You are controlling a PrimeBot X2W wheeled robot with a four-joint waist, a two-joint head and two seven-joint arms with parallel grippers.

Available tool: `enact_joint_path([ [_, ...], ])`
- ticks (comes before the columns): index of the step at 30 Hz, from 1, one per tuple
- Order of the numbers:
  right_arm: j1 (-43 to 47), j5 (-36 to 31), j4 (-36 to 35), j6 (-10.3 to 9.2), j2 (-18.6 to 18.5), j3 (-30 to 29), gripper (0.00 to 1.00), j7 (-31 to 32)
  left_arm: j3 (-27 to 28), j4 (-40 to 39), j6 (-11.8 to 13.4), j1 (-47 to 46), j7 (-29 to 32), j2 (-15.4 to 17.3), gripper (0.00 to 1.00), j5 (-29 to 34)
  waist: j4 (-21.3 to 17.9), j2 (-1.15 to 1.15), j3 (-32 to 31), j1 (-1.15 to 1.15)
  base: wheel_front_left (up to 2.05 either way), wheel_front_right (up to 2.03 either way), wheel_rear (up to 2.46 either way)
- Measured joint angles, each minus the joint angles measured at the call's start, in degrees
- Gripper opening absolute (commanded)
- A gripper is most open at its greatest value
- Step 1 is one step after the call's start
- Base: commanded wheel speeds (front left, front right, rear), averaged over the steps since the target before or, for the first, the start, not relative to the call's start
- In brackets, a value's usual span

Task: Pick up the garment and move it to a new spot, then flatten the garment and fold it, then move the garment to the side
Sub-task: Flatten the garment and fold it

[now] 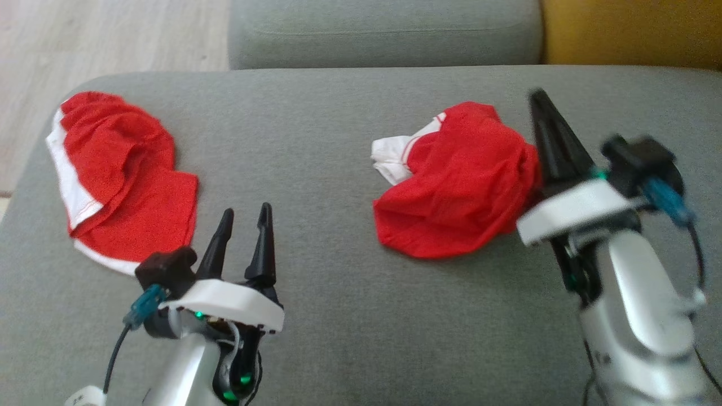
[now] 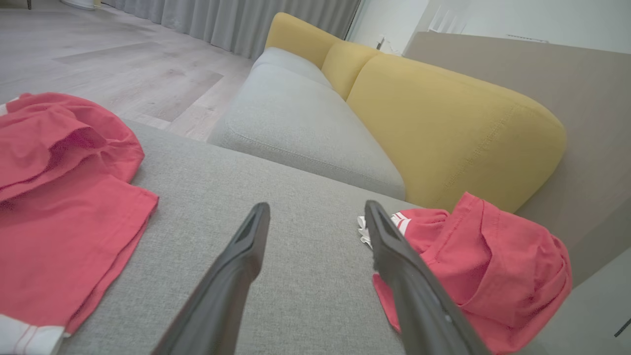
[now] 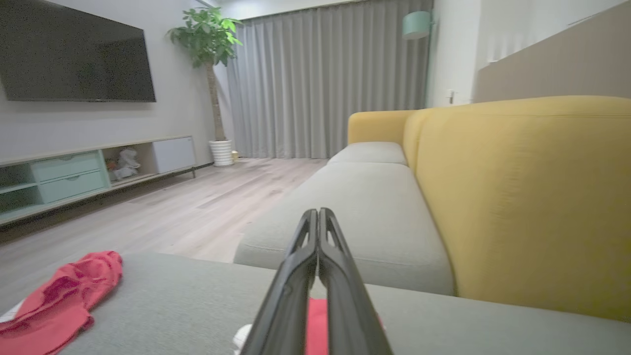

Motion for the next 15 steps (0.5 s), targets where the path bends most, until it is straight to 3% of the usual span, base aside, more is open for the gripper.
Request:
enact_joint_path([
  [5,8.71,-2.1,-6.69,0.0,0.15,-4.6,0.0,-0.14,0.45,-0.02,-0.66,1.07,0.0,0.01,1.0,0.58,-2.47,0.0,-0.38,0.0,0.0,0.0,0.0],
  [6,10.42,-1.87,-7.73,0.0,0.18,-5.46,0.15,-0.14,0.44,-0.02,-0.97,1.27,0.0,-0.01,1.0,0.78,-2.79,0.0,-0.45,0.0,0.0,0.0,0.0],
  [7,12.26,-1.41,-8.65,0.0,0.18,-6.14,0.88,-0.35,0.51,-0.03,-0.97,1.48,-0.01,0.0,1.0,0.97,-3.08,0.0,-0.5,0.0,0.0,0.0,0.0],
  [8,14.11,-1.27,-9.34,0.0,0.19,-6.69,1.0,-0.83,0.59,-0.04,-0.97,1.7,-0.01,0.01,1.0,0.97,-3.37,0.0,-0.53,0.0,0.0,0.0,0.0],
  [15,22.0,0.09,-9.61,0.0,0.73,-7.38,1.0,-3.21,2.36,-0.86,-0.47,4.62,0.0,0.03,1.0,1.38,-4.67,0.0,-0.39,0.0,0.0,0.0,0.0],
])
